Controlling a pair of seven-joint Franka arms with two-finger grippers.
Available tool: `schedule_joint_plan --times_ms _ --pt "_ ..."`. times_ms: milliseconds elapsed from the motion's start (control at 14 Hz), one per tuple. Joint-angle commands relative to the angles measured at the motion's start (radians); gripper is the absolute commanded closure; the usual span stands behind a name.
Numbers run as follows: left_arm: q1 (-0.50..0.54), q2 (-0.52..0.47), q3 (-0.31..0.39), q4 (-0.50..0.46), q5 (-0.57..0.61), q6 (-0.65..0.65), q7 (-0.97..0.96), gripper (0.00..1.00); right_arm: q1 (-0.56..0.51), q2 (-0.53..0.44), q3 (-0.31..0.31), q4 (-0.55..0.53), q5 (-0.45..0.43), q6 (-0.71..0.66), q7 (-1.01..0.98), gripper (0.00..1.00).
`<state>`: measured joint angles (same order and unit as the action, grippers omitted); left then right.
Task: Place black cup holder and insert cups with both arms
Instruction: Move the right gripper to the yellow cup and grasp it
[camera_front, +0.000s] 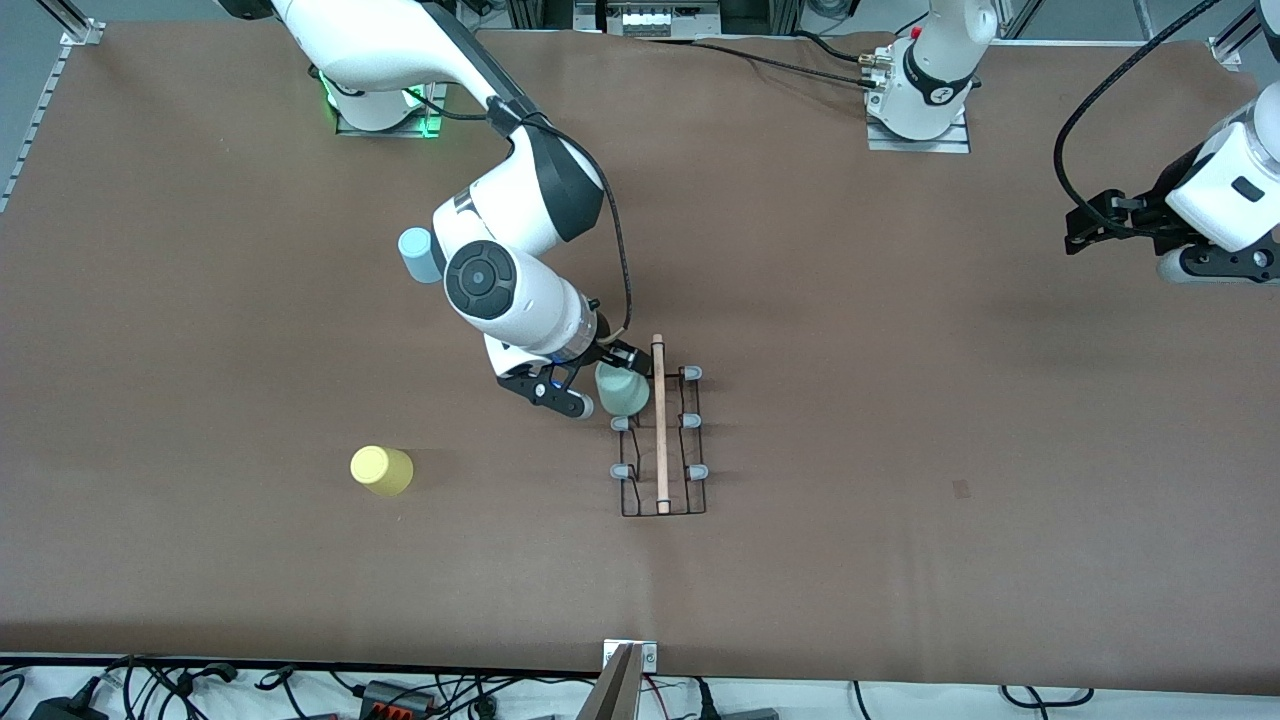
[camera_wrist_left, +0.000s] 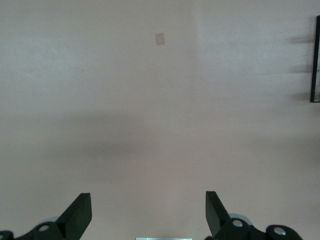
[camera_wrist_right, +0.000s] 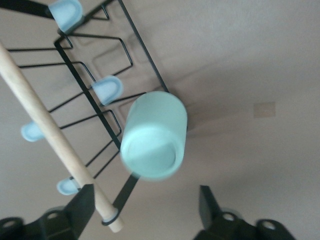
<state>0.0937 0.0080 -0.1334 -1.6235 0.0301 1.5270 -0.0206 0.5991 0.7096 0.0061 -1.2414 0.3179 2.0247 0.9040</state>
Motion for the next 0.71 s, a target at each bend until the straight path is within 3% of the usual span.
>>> schedule_joint_plan --times_ms 0,142,285,427,641 --pt "0.003 -0.002 -0.018 0.002 0.002 0.002 0.001 0.00 -0.039 -0.010 -0.012 0.065 0.006 -0.073 0.013 0.00" --pt "0.003 0.000 -0.046 0.004 0.002 0.002 0.001 0.00 -0.050 -0.013 -0.076 0.069 -0.017 -0.092 0.001 0.00" --pt "0.003 0.004 -0.060 0.011 0.002 0.004 -0.001 0.00 -0.062 -0.013 -0.132 0.068 -0.107 -0.100 -0.022 0.00" --pt "0.004 0.004 -0.061 0.011 0.001 0.004 0.010 0.00 -0.105 0.002 -0.138 0.059 -0.248 -0.104 -0.152 0.00" --pt "0.003 0.001 -0.063 0.010 0.001 0.002 0.008 0.00 -0.232 0.036 -0.138 0.037 -0.292 -0.081 -0.444 0.00"
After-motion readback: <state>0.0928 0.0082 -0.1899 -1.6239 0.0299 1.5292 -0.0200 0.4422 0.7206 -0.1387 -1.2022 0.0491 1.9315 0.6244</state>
